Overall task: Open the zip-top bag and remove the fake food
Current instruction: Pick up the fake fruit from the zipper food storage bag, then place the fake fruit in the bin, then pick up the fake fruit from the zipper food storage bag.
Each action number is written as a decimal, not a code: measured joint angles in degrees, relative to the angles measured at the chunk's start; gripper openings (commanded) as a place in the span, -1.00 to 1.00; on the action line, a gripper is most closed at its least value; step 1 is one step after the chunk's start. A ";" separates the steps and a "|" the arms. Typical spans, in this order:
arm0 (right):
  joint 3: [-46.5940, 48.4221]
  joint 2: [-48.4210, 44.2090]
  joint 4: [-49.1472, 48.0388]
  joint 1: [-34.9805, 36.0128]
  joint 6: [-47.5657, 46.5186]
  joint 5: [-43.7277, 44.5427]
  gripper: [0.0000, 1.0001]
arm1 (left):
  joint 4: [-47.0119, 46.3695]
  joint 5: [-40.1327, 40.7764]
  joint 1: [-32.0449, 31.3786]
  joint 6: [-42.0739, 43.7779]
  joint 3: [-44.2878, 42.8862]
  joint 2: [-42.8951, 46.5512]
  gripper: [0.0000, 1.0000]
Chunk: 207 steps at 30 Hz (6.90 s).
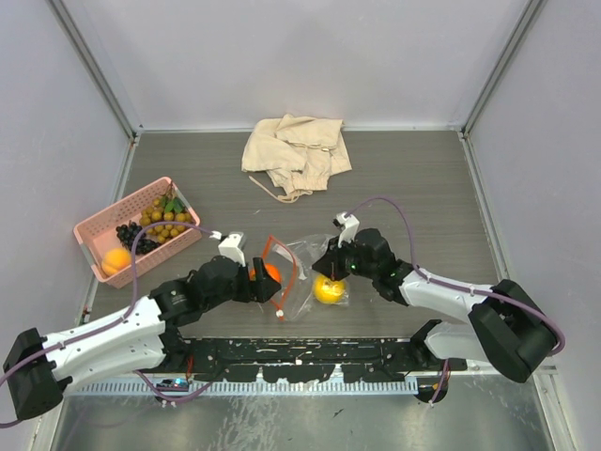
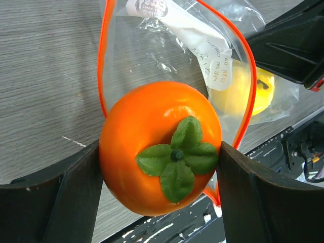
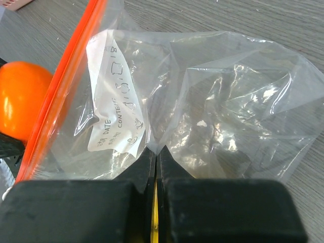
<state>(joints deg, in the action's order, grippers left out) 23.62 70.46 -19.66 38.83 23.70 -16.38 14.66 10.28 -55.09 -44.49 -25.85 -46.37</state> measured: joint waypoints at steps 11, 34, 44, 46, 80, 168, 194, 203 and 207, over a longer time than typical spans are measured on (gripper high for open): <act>-0.92 -0.74 -0.02 0.00 -0.02 0.96 -0.99 | 3.34 0.02 0.00 -0.22 -0.09 4.96 -0.27; -2.01 -2.71 0.00 0.00 -0.02 2.45 -0.99 | 15.50 2.95 -0.04 2.05 -6.16 12.15 -0.27; -2.05 -2.71 0.00 0.00 -0.02 2.64 -0.99 | 18.99 4.39 -0.04 3.69 -8.70 12.52 -0.27; -2.05 -2.71 -0.02 0.00 -0.02 2.67 -0.99 | 19.76 4.72 -0.04 4.00 -9.46 12.48 -0.27; -2.69 -4.44 -0.02 0.00 -0.02 2.84 -0.98 | 26.38 1.77 25.83 21.18 -21.16 6.67 -0.33; 3.23 -5.01 3.89 -0.81 1.07 1.22 -0.96 | 4.39 -59.43 61.61 4.15 -7.23 19.65 0.76; 8.74 -5.16 16.79 -1.55 -8.94 -0.02 -0.81 | 7.02 -39.56 30.62 -3.78 3.30 17.62 0.35; 6.36 -9.09 17.70 -1.55 -8.87 0.11 -0.22 | 3.19 -27.41 18.03 -5.99 3.69 13.46 0.31; 6.29 -11.15 19.06 -1.55 -9.53 0.48 0.06 | 1.75 -23.37 14.71 -6.78 4.11 11.43 0.23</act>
<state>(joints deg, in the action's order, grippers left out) 29.91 59.31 -0.60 37.28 14.17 -15.90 16.40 -13.08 -40.38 -51.27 -21.74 -34.94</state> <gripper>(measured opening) 0.449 0.655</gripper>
